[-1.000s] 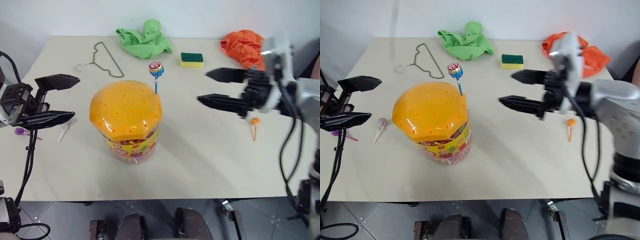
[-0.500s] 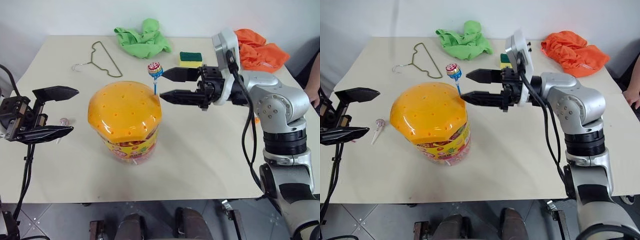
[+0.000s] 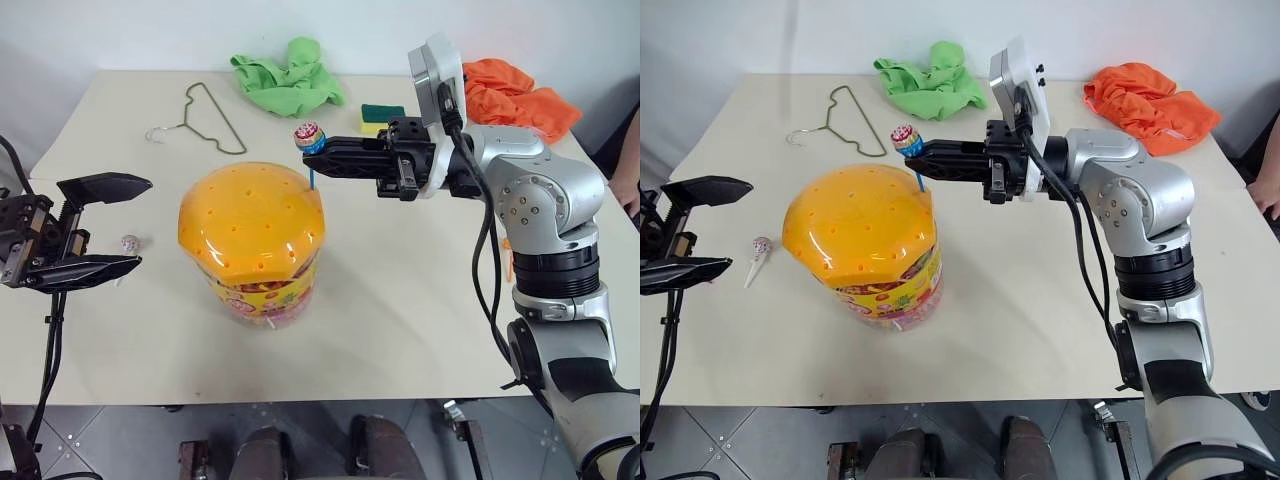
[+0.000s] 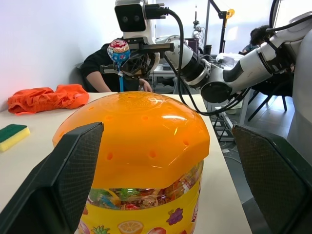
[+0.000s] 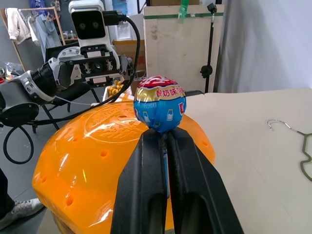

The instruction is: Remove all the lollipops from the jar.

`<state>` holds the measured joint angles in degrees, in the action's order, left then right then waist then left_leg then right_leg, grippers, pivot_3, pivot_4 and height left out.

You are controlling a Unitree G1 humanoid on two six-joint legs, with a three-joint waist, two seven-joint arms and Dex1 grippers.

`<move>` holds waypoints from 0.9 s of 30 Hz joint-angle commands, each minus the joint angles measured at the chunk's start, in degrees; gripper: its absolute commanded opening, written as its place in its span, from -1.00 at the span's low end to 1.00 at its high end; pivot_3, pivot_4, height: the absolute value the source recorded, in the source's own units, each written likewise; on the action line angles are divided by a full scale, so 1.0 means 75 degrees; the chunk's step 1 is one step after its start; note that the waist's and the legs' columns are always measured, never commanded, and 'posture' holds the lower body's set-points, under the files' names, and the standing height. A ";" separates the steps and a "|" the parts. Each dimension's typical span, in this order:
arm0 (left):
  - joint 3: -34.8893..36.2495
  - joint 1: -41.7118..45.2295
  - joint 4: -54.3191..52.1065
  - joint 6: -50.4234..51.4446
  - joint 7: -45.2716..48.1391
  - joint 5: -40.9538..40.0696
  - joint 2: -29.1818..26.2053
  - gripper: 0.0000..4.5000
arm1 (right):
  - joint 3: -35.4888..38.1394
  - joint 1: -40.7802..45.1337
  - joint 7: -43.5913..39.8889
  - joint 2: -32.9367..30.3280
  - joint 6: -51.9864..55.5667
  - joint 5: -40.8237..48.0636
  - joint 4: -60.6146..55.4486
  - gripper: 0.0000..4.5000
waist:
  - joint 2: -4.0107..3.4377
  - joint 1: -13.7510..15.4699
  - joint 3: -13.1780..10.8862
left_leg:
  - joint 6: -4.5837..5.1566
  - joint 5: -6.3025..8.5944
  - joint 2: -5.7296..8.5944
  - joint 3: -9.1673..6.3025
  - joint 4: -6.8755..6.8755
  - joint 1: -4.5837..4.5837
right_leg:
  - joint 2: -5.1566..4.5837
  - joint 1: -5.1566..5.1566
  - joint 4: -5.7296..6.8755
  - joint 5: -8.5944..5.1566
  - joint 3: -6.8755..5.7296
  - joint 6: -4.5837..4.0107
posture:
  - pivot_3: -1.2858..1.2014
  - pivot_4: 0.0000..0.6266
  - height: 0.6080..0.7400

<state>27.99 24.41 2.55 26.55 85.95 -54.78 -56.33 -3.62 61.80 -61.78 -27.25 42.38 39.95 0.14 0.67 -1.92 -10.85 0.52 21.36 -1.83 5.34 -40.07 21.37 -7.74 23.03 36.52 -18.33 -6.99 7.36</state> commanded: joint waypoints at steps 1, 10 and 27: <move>0.0042 0.0167 -0.0097 -0.0028 0.0195 -0.0060 0.0011 1.00 | 0.0340 0.0345 0.0085 -0.0057 -0.0149 0.0016 -0.0174 -0.99 | 0.0000 -0.0004 0.0000 | 0.0000 0.0000 0.0000 0.0000 0.0000 0.0000 | 0.0000 0.0000 -0.0001 0.0000 0.0001 0.0000 | 0.03 -0.52 1.00; -0.0061 0.0379 0.0158 0.0062 0.0432 -0.0048 -0.0144 1.00 | 0.1587 0.1068 0.1055 -0.1509 0.0534 -0.0027 -0.0190 -0.99 | -0.0001 0.0031 -0.0001 | 0.0000 0.0000 0.0001 -0.0001 0.0001 0.0007 | -0.0003 0.0007 0.0000 0.0000 0.0000 0.0000 | 0.03 -0.52 1.00; -0.0006 0.0329 0.1111 -0.0075 0.0825 0.0411 -0.0783 1.00 | 0.1213 -0.2840 0.2337 -0.4093 0.2950 -0.1377 -0.0307 -0.99 | -0.0001 0.0003 0.0000 | -0.0001 0.0001 -0.0006 0.0064 0.0013 0.0020 | 0.0001 0.0058 0.0001 0.0000 0.0040 0.0000 | 0.03 -0.52 1.00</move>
<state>25.90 27.84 10.12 26.66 86.06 -52.21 -60.25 3.54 40.92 -45.83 -58.43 63.52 30.06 0.19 0.66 -1.90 -10.85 0.51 21.37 -1.88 5.87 -39.95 21.52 -7.72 23.49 36.53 -18.33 -6.66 7.37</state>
